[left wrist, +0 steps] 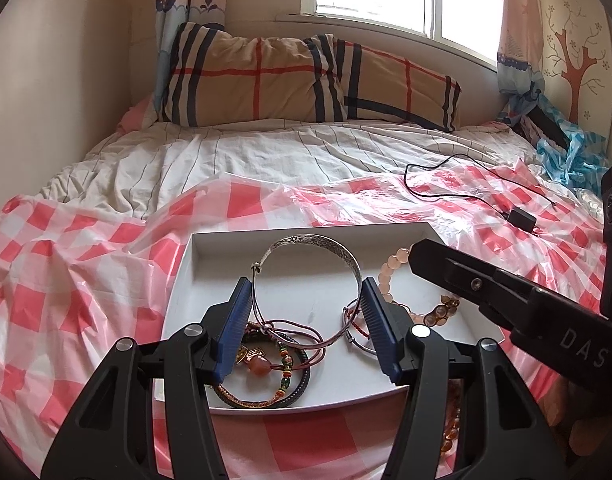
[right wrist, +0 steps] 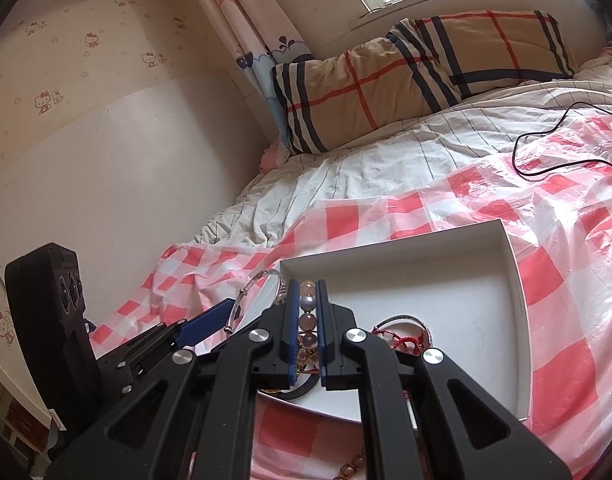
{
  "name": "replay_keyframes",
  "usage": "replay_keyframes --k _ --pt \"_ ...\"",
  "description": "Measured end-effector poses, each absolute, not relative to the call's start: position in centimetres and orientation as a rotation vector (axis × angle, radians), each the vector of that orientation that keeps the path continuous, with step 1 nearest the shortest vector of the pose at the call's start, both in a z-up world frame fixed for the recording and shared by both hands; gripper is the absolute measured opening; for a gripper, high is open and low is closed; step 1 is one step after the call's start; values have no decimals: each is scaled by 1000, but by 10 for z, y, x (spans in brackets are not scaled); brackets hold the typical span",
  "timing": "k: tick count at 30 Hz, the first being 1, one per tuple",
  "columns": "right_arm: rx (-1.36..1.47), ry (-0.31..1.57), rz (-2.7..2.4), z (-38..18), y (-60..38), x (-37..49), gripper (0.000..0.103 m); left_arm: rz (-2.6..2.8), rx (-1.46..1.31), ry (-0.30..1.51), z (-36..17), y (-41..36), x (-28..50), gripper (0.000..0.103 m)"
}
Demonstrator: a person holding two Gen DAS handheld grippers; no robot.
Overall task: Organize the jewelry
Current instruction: 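Open both tools to drop the bangle and bracelet into the box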
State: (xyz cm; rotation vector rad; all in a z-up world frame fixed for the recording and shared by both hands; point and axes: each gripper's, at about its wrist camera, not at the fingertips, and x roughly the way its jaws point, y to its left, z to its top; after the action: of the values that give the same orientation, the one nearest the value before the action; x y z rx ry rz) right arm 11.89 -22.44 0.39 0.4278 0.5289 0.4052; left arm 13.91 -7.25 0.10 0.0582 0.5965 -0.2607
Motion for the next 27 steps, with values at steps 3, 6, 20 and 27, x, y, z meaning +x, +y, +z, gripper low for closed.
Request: replay_keyframes --k 3,6,20,27 --pt "428 528 406 3 -224 120 9 -256 67 589 1 -74 140 53" --pt "401 572 324 -2 -223 127 12 -201 114 640 -9 -78 152 54" --pt "451 606 228 -11 -239 126 36 -113 76 662 -5 -60 154 73" --pt "402 608 224 -10 -231 125 43 -110 85 649 -3 -61 149 79"
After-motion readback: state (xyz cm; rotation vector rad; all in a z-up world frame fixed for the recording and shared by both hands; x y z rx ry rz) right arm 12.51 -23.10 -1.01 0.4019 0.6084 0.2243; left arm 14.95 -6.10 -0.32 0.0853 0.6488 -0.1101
